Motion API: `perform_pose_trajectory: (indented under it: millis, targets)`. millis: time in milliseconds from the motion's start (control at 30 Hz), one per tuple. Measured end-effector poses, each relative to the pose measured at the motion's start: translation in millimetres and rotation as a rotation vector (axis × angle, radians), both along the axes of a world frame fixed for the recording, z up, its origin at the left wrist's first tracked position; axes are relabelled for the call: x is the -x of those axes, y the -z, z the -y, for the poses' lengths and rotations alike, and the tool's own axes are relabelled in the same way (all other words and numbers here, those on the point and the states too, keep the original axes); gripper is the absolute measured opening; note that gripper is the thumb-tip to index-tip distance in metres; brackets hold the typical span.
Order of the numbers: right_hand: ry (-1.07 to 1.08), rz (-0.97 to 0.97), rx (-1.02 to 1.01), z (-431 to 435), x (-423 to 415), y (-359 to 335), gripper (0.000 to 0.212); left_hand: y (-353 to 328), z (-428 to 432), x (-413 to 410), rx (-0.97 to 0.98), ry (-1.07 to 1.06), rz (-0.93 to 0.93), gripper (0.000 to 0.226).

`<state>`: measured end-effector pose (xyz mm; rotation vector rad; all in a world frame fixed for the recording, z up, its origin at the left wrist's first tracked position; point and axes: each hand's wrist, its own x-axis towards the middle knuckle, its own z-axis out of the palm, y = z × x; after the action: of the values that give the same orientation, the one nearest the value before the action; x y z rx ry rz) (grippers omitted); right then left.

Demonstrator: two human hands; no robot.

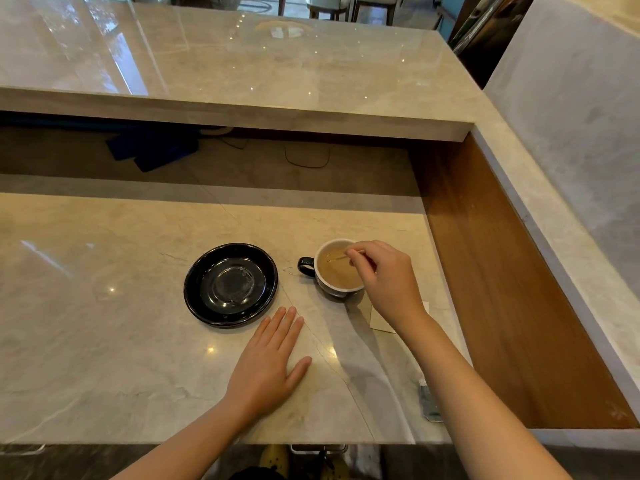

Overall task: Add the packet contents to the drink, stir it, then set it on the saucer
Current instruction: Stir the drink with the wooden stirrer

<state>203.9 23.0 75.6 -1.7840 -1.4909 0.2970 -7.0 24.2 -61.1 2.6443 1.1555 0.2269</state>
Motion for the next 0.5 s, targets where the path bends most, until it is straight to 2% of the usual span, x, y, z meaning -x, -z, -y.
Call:
perform_pose_trajectory:
  millis: [500]
  targets:
    - [0.192,-0.01,0.021,15.3,-32.2,-13.8,0.02,0.0,-0.3,-0.1,-0.007,0.01,0.007,0.066]
